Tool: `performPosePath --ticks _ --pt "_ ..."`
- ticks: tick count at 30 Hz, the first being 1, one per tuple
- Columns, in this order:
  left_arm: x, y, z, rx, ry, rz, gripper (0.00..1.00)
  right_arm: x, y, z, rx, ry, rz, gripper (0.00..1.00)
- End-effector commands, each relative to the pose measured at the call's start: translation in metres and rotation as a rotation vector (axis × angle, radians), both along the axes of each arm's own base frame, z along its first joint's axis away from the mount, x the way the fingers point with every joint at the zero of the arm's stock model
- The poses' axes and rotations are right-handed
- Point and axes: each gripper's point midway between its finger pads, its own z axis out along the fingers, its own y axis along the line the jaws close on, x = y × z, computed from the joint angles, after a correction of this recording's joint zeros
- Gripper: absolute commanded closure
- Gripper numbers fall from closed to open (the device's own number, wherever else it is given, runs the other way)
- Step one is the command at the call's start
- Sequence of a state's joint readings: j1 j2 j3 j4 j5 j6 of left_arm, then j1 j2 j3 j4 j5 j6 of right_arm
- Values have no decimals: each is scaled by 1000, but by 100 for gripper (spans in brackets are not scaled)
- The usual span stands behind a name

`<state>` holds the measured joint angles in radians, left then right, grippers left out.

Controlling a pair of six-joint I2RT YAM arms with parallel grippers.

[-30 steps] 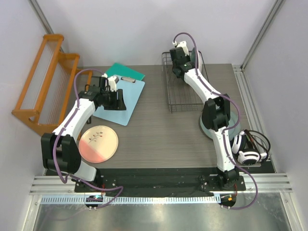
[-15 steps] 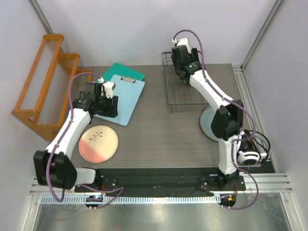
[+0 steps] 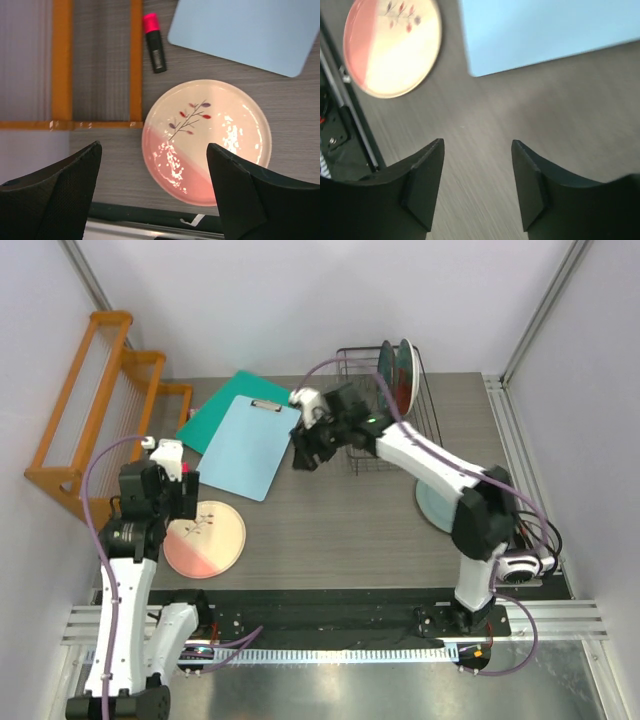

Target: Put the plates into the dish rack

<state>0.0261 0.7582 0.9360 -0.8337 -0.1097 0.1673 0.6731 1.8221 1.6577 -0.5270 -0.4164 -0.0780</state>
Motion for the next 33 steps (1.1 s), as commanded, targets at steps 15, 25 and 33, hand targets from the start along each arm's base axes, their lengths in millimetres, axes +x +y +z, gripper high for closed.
performPosePath --ticks 15,25,33 --pt "-19 59 63 44 -159 400 3 -113 190 -88 33 88 496 59" --pt "-17 51 79 -77 -195 436 1 -98 196 -153 -120 18 370 62" --pt "-12 43 77 -98 -184 380 0 -106 148 -194 -269 42 338 62"
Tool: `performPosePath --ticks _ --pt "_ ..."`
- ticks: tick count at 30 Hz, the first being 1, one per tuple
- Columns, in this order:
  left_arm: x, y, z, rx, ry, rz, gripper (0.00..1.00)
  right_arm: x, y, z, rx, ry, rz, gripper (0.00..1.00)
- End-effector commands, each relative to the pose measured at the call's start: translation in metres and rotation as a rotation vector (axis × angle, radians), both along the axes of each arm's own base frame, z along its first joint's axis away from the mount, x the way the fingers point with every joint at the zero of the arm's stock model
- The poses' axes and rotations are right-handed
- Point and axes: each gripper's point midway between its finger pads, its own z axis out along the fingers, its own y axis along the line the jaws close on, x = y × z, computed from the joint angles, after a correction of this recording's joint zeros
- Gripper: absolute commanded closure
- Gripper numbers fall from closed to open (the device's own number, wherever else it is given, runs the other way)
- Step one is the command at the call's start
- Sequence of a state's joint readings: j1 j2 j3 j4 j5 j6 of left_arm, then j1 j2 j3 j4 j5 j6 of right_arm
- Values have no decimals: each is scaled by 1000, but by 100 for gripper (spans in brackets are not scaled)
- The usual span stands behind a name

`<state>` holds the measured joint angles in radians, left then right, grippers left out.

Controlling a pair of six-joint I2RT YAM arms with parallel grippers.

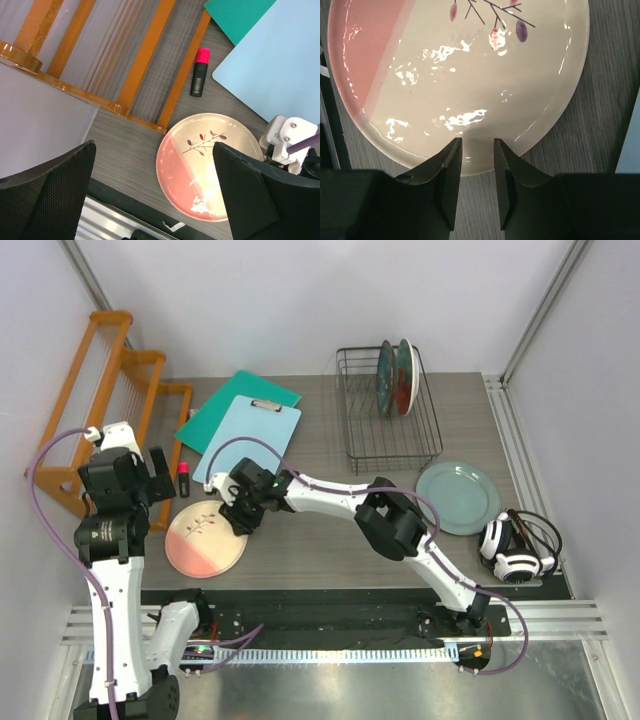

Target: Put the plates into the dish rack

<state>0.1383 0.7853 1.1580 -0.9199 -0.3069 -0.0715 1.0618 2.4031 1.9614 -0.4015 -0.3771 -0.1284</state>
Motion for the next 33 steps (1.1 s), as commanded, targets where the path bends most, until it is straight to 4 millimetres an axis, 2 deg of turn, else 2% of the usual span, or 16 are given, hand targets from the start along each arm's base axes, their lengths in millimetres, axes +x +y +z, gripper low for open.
performPosePath --ticks 1,3,7,8,13,14,15,17,18,20,24,26,27,29,30,33 --pt "2 -7 4 -25 -14 -36 1 1 -43 -16 -130 -40 -61 62" --pt "4 -15 -2 -47 3 -89 1 -5 -70 -30 -191 -23 -76 62" --pt "5 -37 -26 -113 71 -211 1 -8 -119 -30 -261 -30 -111 62" --pt "5 -45 -32 -134 91 -254 1 -12 -139 -31 -292 -39 -113 62" --pt "11 -103 -68 -318 183 -574 5 -17 -210 -22 -370 -64 -162 62" --pt "20 -108 -68 -337 149 -601 5 -23 -230 -28 -406 -63 -155 62" --pt "25 -112 -70 -363 135 -612 5 -21 -239 -17 -400 -91 -165 62" --pt "31 -133 -84 -501 161 -643 5 -20 -271 -21 -450 -84 -195 62" --pt "40 -138 -86 -528 153 -649 6 -18 -279 -13 -442 -96 -206 61" --pt "51 -166 -114 -635 273 -673 9 -14 -312 -17 -484 -69 -258 61" --pt "67 -215 -143 -773 316 -683 10 -6 -320 3 -406 -30 -332 55" --pt "72 -232 -159 -842 343 -675 11 2 -311 27 -301 20 -408 47" --pt "67 -242 -171 -902 378 -648 13 12 -318 35 -254 62 -469 45" --pt "76 -252 -187 -953 394 -643 17 10 -317 49 -155 173 -546 41" --pt "76 -254 -193 -977 411 -623 21 20 -326 53 -118 199 -603 40" --pt "83 -262 -206 -1006 429 -645 31 16 -335 58 -50 282 -682 38"
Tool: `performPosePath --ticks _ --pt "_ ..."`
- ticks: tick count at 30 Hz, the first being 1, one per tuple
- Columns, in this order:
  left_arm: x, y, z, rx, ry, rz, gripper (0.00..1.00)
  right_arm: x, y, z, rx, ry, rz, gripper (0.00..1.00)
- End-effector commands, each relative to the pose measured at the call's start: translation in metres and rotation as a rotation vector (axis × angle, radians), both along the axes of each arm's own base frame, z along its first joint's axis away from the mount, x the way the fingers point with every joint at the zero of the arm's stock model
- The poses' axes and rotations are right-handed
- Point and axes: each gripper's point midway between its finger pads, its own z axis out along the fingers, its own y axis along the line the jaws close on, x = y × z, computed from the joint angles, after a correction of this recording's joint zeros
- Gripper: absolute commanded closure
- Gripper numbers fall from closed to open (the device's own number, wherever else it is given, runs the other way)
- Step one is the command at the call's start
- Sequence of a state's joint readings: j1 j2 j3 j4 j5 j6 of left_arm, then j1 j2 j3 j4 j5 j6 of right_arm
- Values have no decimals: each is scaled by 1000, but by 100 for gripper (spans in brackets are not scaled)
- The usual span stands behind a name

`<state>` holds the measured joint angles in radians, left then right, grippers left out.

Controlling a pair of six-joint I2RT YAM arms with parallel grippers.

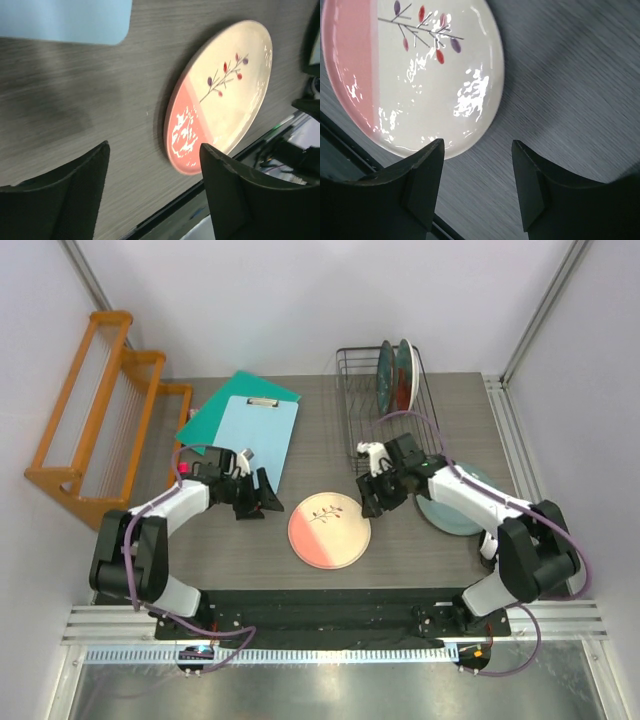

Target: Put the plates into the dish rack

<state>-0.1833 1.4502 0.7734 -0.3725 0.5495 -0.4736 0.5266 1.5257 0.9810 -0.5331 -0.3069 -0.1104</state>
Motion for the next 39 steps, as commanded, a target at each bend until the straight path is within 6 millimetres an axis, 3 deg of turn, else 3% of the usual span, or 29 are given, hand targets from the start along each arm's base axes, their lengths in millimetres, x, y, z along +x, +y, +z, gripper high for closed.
performPosePath --ticks 1,5,6,11,18,26,29,32,39 --pt "31 -25 10 -143 -60 19 32 -9 0 21 188 101 -140 37" --pt "24 -43 2 -201 -33 -30 40 -16 -12 5 234 204 -248 36" --pt "15 -49 -4 -214 -5 -57 43 -15 -13 2 243 212 -259 37" --pt "-6 -56 -19 -217 68 -81 48 -14 -20 -17 282 296 -321 37" --pt "-29 -49 -33 -177 131 -61 50 -13 -5 -35 389 381 -377 37" --pt "-39 -59 -50 -176 194 -100 68 -19 11 -56 490 509 -444 37" --pt "-43 -65 -44 -213 228 -141 88 -23 15 -56 526 529 -446 37" --pt "-47 -64 -48 -210 231 -138 100 -33 24 -54 564 570 -418 37" --pt "-56 -68 -47 -250 220 -180 100 -36 36 -44 619 574 -392 40"
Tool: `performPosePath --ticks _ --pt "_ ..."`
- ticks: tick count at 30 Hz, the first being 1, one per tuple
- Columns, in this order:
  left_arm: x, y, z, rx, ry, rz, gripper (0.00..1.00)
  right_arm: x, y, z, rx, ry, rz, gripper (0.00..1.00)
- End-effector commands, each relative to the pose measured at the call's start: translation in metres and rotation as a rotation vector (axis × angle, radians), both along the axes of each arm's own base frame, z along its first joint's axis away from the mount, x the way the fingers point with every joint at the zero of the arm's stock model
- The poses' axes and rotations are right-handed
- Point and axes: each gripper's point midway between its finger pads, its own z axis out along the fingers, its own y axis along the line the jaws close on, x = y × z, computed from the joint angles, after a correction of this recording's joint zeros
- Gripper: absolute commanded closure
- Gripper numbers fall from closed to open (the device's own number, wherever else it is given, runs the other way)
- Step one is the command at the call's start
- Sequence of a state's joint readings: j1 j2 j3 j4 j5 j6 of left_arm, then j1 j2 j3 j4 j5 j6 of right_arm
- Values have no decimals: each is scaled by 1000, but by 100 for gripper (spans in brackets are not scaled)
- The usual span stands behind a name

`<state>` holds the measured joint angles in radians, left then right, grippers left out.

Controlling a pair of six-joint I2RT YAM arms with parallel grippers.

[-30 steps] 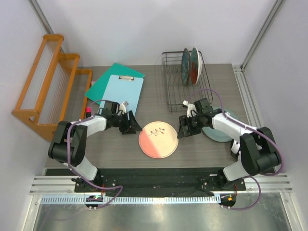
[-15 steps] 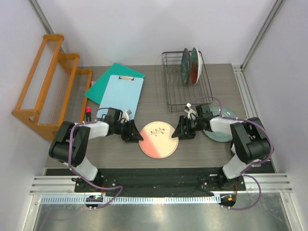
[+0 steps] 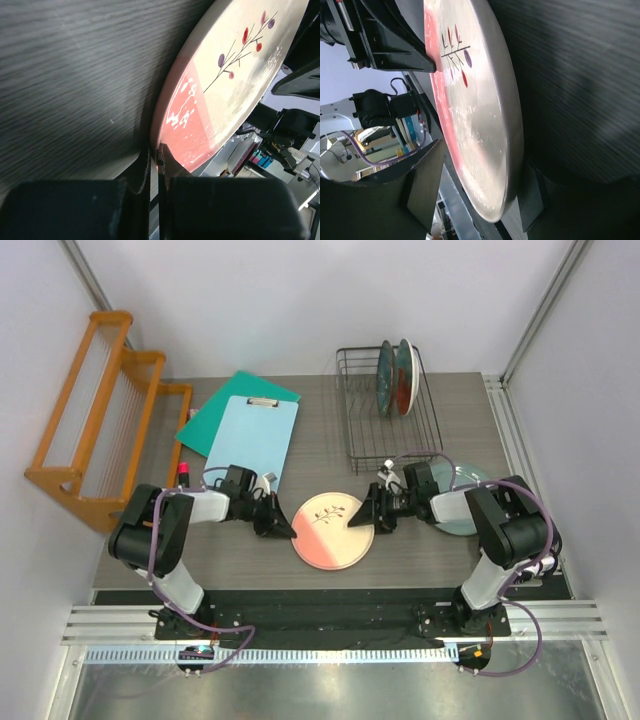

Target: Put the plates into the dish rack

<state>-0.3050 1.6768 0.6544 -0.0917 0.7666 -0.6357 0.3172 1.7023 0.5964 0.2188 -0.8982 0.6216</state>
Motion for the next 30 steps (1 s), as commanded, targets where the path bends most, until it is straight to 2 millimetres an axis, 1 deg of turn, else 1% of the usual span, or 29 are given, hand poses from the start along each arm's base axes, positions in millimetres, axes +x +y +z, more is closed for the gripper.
performPosePath --ticks 1,2,3,4,6,7,8,9,10,11,12,13,14,15,16,17,18,19,20,21,22,23,24,25,26,27,28,29,30 --pt "-12 -11 -1 -51 -4 -64 100 -12 6 -9 -17 16 13 42" --pt "-12 -11 -1 -50 -2 -61 100 -12 5 -8 -21 17 11 44" --pt "-10 -11 -1 -46 -5 -59 100 -11 3 -7 -30 4 8 50" --pt "-9 -10 -2 -41 -7 -57 100 -11 2 -6 -35 5 7 53" --pt "-9 -10 -2 -35 -6 -54 100 -10 2 -2 -40 -18 11 68" --pt "-8 -9 -3 -23 -8 -48 98 -10 1 -1 -41 -21 10 77" --pt "-8 -8 -4 -11 -13 -53 93 -10 0 0 -43 -19 8 95" --pt "-9 -6 -4 6 -2 -55 86 -9 0 1 -49 -36 20 99" --pt "-7 -4 -2 22 -8 -56 69 -9 0 6 -46 -46 29 99" --pt "-4 1 -3 62 -28 -56 63 -11 -1 11 -50 -32 44 99" --pt "4 2 5 79 -80 -83 59 -12 -1 16 -47 -38 68 99" --pt "0 8 9 114 -76 -97 55 -16 -3 26 -45 -96 128 99" --pt "7 14 19 153 -128 -96 53 -20 -6 37 -69 -76 166 99" --pt "21 20 35 170 -217 -113 51 -21 -7 46 -76 -103 191 99" --pt "18 27 44 198 -216 -121 49 -20 -9 55 -83 -156 217 99" --pt "26 33 66 208 -297 -109 48 -16 -9 81 -80 -195 224 99" --pt "44 45 85 238 -368 -65 48 -13 -8 95 -79 -224 232 99" --pt "50 53 98 253 -418 -51 47 -9 -6 109 -75 -249 237 99" --pt "56 62 114 277 -469 -17 46 3 -4 139 -71 -307 226 99" --pt "73 80 145 333 -579 67 44 11 -2 156 -69 -347 223 99" --pt "80 91 161 374 -646 104 42 21 0 172 -75 -391 212 99" --pt "88 100 176 414 -713 140 41 41 4 214 -69 -498 188 99" --pt "94 108 202 445 -805 186 38 61 3 223 -119 -541 144 99" --pt "101 123 211 522 -849 245 27 77 3 240 -139 -593 112 99" --pt "106 128 220 547 -890 268 21 98 5 283 -140 -712 63 99" --pt "113 135 230 572 -934 301 16 127 1 283 -210 -733 -6 99" --pt "119 140 231 603 -936 319 14 142 0 296 -229 -777 -43 99" --pt "121 139 231 607 -938 306 14 161 0 329 -233 -875 -95 99" --pt "123 137 240 598 -946 302 15 175 -2 338 -253 -906 -138 99"
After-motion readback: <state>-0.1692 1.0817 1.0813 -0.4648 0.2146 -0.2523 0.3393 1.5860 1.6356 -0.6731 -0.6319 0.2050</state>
